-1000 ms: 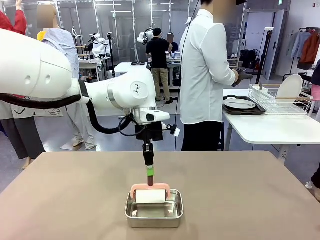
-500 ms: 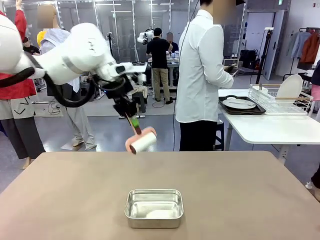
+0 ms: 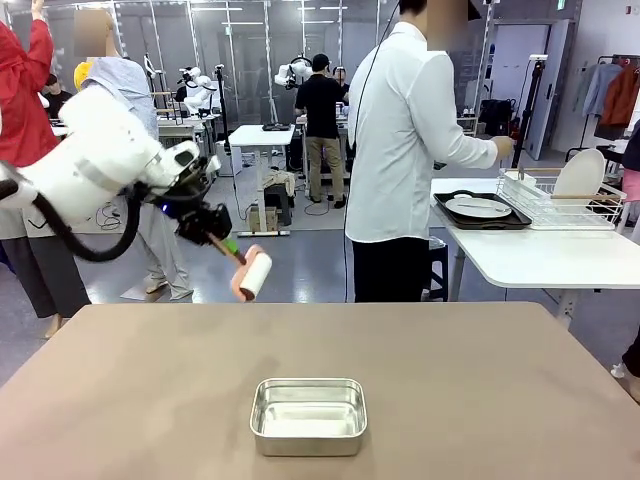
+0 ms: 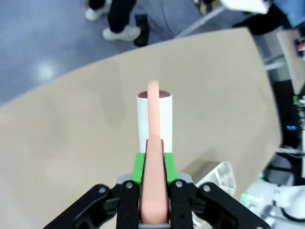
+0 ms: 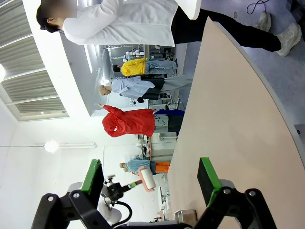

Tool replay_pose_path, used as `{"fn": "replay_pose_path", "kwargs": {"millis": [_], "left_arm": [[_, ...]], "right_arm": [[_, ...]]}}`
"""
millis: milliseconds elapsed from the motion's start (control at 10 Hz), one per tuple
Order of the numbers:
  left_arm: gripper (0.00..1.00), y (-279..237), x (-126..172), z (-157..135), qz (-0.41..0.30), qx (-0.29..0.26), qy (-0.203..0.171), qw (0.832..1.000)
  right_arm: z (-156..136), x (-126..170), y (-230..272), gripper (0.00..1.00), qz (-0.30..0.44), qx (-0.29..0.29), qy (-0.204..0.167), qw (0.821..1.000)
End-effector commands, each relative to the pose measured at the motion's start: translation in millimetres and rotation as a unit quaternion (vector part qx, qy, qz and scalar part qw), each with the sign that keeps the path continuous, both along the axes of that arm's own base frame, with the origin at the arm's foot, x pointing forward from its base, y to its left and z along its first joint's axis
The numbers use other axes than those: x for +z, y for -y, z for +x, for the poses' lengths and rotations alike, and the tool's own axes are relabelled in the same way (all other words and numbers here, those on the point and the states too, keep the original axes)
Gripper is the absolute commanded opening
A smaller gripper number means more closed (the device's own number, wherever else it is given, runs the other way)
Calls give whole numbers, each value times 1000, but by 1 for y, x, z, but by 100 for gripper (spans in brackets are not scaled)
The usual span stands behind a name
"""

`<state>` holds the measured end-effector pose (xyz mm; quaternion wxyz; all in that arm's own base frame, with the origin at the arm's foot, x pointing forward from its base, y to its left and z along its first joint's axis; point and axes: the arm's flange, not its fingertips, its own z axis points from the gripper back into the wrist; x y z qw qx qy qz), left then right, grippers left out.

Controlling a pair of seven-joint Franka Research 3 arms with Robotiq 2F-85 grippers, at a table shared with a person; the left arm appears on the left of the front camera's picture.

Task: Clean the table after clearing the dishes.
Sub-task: When the right (or left) Handle tray is removed, use the right hand (or left hand) to clean the right (or left) side of the table with the Lint Roller.

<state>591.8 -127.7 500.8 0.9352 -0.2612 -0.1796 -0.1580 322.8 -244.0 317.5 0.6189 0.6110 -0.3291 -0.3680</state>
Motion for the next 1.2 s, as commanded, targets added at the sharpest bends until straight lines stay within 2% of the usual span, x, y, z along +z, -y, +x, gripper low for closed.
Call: {"fn": "replay_pose_path", "kwargs": {"millis": [0,300,400,500,800,900,1000,1100], "left_arm": [[0,-17,-35,-48,-48,21,-27,998],[0,-31,-72,-53,-61,55,-53,995],[0,-29,-75,-56,-78,50,-68,993],[0,-29,-73,-53,-51,42,-71,995],[0,-29,-73,-53,-51,42,-71,995],[20,-28,-77,-54,-56,44,-76,995],[20,-33,-91,-45,-104,58,-121,985],[20,-36,-102,-41,-119,77,-130,981]], "right_arm": [[-4,3,-4,100,-3,5,1,1000],[-4,3,-4,100,-3,5,1,1000],[-4,3,-4,100,-3,5,1,1000],[-4,3,-4,100,-3,5,1,1000],[-4,3,-4,100,-3,5,1,1000],[-4,3,-4,100,-3,5,1,1000],[-4,3,-4,100,-3,5,1,1000],[-4,3,-4,100,-3,5,1,1000]]}}
